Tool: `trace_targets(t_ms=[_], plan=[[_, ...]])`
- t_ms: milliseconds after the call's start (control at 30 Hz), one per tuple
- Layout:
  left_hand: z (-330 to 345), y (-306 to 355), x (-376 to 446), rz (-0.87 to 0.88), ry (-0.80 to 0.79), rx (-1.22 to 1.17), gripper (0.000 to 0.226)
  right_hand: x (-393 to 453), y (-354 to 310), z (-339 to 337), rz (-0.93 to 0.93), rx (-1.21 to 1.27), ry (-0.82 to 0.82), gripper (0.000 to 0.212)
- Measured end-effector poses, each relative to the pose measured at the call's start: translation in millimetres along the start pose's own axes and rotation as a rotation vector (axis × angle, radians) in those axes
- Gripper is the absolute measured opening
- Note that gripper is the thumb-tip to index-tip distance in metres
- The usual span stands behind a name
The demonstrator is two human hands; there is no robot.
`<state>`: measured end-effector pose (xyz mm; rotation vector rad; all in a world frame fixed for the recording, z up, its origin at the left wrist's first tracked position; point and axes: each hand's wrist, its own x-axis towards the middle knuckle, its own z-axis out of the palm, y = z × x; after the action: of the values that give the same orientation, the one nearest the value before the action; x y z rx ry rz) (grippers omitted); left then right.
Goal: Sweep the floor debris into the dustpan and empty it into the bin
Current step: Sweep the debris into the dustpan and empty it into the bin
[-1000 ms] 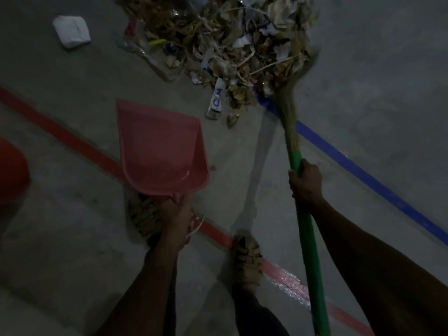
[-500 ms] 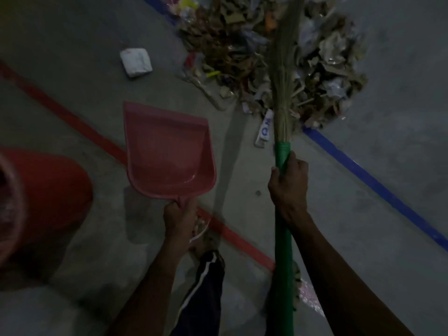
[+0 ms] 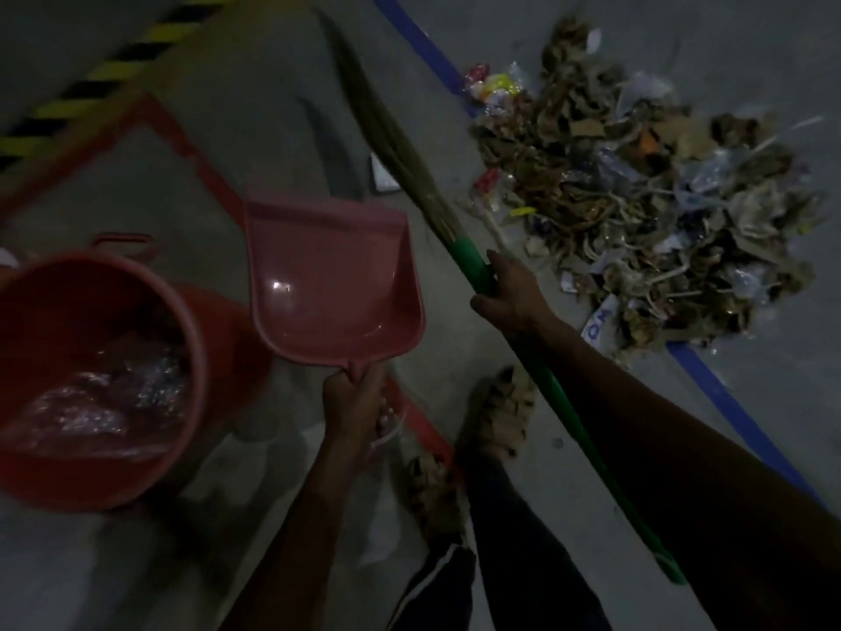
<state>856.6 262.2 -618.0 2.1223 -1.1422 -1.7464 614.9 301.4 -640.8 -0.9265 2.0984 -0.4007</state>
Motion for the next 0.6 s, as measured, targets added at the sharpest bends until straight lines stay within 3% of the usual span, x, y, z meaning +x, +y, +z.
trace_targets(t_ms=[167, 233, 400, 500, 600], plan=[[-1, 34, -2, -0.075, 0.037, -0.054, 0.020, 50, -8, -7, 0.121, -0.039, -0.184, 0.036], [2, 49, -7, -0.103, 0.060, -0.051, 0.021, 55, -3, -22, 0.217, -0.027, -0.210, 0.035], [13, 112, -28, -0.143, 0.040, -0.057, 0.030, 38, -4, -83, 0.401, 0.154, -0.124, 0.035], [22, 150, -28, -0.080, -0.013, -0.055, 0.024, 21, -8, -118, 0.557, 0.362, -0.048, 0.025], [26, 191, -29, -0.021, -0.047, -0.029, 0.019, -2, -25, -149, 0.573, 0.457, 0.020, 0.027]])
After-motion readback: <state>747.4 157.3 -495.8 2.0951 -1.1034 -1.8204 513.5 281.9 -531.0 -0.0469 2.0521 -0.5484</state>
